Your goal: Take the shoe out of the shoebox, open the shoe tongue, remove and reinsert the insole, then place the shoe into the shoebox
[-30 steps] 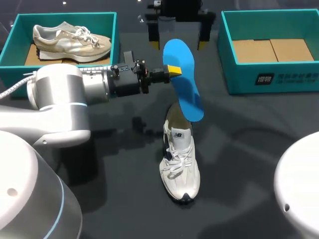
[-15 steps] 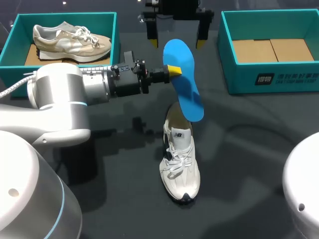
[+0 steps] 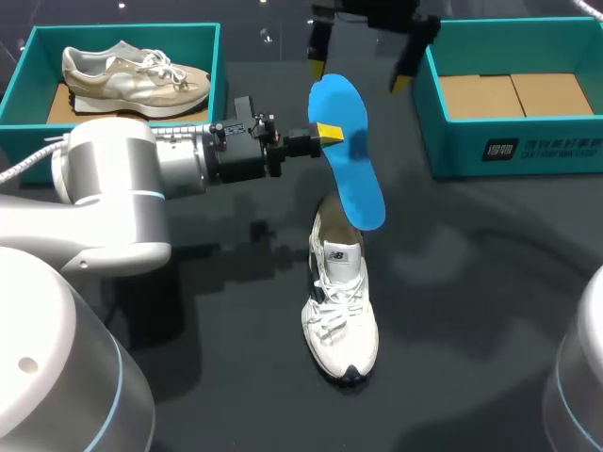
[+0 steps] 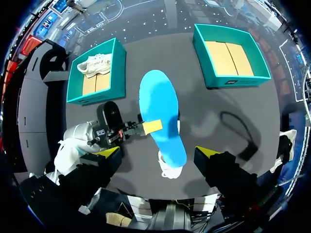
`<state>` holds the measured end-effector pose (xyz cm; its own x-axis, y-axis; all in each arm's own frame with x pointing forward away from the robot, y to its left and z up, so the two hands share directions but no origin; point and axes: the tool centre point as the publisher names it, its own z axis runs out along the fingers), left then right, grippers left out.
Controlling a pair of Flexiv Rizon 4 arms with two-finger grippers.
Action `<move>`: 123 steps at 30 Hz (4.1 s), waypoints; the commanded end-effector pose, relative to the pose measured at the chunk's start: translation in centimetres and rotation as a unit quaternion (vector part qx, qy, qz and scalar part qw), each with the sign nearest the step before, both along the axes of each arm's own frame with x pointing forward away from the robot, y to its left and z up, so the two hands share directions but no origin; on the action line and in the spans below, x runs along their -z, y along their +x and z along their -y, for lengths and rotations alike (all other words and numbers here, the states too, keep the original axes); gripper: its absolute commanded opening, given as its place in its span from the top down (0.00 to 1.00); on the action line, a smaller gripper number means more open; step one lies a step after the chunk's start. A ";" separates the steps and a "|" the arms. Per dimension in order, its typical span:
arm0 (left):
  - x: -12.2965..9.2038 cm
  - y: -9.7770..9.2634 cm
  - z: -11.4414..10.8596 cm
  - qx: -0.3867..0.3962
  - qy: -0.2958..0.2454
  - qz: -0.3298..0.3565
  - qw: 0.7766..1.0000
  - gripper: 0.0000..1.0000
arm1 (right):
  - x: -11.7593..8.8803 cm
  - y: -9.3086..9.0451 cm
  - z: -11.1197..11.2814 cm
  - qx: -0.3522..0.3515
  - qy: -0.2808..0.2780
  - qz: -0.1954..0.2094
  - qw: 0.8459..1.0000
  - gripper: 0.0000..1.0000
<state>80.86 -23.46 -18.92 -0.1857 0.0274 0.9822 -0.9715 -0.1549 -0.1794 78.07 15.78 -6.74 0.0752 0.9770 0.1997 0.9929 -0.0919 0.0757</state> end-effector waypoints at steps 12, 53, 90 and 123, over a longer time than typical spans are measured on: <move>0.0 -0.1 0.0 -0.002 -0.001 0.000 1.000 1.00 | 2.3 -0.7 4.2 0.022 0.288 0.016 0.957 0.00; -0.1 -0.1 -0.3 0.003 -0.008 0.008 1.000 1.00 | 7.7 -0.8 5.3 0.008 0.523 0.022 0.852 0.00; -4.1 -0.3 -4.7 -0.025 0.111 0.606 0.787 1.00 | 7.8 -0.3 5.5 -0.004 0.547 0.011 0.837 0.00; -5.3 -2.3 -5.9 -0.007 0.170 0.882 0.440 1.00 | 7.8 -0.3 5.5 -0.004 0.547 0.011 0.837 0.00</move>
